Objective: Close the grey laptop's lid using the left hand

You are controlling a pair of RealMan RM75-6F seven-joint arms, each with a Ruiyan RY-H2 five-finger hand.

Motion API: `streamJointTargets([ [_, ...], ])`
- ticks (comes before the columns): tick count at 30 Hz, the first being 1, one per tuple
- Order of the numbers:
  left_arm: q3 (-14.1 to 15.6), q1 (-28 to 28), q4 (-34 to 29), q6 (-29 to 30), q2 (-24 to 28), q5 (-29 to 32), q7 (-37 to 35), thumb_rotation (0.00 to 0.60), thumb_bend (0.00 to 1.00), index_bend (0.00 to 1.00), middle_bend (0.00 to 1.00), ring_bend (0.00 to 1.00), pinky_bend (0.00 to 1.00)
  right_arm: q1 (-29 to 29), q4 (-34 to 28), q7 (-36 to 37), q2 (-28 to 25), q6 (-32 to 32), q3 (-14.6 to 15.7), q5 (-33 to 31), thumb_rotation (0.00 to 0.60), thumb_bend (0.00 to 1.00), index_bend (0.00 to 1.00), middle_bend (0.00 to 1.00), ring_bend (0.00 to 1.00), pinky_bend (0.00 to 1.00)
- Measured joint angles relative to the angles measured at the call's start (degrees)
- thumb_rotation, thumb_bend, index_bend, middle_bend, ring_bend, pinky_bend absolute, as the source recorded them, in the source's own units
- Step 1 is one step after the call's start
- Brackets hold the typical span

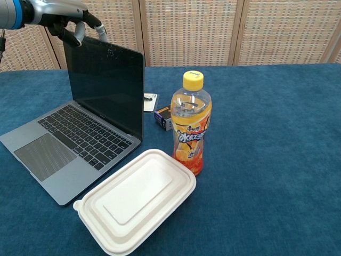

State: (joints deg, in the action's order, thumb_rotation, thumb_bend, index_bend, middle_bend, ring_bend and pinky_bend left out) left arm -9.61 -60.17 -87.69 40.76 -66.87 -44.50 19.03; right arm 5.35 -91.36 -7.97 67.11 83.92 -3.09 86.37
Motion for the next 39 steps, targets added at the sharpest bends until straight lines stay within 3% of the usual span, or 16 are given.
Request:
streamJointTargets([
  [20,0.8,0.5,-4.2,0.7,3.4,-1.1,-0.1,0.6,1.0,0.46,0.28,0.19,0.17,0.1,-0.1,-0.4,0.1,-0.4,0.1,0.0,0.6,0.0,0.11,0.0,0.0,0.0],
  [39,2.9,1.2,-9.3,0.0,8.3,-0.7,0.2,0.6,1.0,0.5,0.32,0.22,0.21,0.1,-0.2,-0.5,0.1,-0.4,0.2,-0.1,0.6,0.0,0.12,0.0,0.0,0.0],
])
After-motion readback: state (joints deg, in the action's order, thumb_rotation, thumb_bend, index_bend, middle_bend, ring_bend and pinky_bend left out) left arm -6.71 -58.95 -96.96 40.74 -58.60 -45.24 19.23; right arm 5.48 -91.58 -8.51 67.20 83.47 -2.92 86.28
